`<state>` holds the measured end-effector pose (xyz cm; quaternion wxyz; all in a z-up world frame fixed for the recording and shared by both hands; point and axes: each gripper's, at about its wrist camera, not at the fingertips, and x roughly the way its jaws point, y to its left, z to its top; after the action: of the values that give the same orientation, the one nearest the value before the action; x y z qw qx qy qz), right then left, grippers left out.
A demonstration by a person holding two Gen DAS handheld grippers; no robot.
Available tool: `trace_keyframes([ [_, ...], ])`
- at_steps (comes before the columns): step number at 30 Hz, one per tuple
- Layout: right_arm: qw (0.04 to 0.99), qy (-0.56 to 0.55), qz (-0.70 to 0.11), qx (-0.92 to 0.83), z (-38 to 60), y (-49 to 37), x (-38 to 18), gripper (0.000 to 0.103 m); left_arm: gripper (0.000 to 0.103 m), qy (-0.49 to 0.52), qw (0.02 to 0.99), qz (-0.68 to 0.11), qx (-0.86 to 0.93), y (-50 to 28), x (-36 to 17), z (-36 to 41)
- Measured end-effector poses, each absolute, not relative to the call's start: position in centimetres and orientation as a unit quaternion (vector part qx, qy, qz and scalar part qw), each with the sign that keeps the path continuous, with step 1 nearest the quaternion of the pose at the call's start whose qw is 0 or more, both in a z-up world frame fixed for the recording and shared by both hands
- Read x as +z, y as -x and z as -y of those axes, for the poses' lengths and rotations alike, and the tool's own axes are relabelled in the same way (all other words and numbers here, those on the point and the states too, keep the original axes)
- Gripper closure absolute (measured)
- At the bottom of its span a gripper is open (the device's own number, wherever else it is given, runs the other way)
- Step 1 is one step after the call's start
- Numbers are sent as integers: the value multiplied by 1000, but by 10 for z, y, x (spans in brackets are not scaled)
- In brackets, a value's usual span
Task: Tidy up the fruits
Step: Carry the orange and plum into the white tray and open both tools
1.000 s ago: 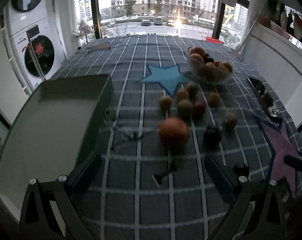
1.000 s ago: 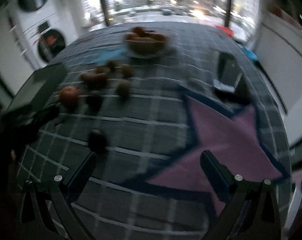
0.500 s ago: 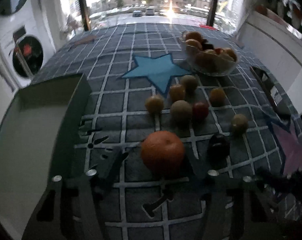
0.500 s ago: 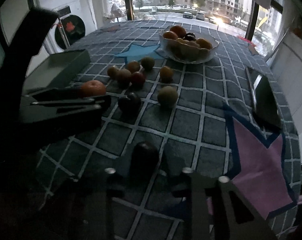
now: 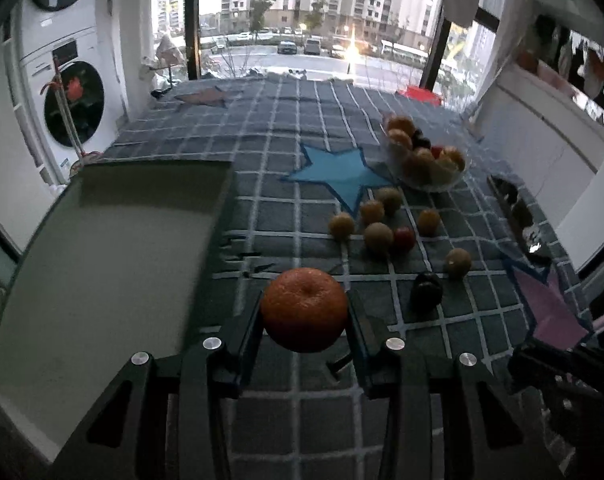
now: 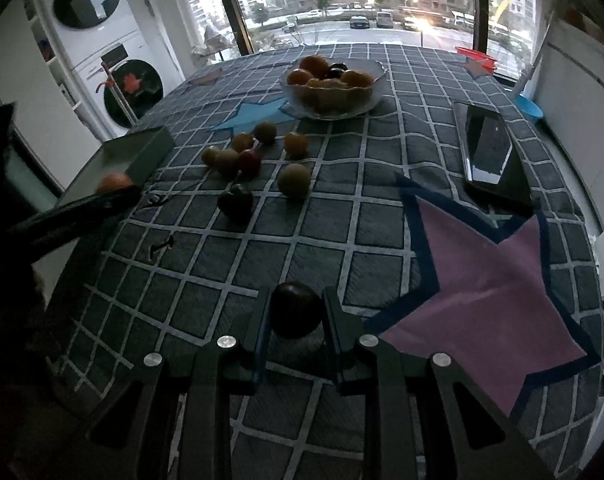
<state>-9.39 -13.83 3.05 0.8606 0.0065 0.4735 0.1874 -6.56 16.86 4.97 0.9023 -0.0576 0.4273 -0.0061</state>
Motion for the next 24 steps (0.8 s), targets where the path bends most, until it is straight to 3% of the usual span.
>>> trace_keyframes([
  [10, 851, 1, -474, 226, 91, 91, 47, 76, 62, 62, 913, -402, 45, 97, 71, -234],
  [24, 809, 41, -477, 342, -68, 88, 63, 76, 62, 68, 892, -432, 120, 119, 34, -309],
])
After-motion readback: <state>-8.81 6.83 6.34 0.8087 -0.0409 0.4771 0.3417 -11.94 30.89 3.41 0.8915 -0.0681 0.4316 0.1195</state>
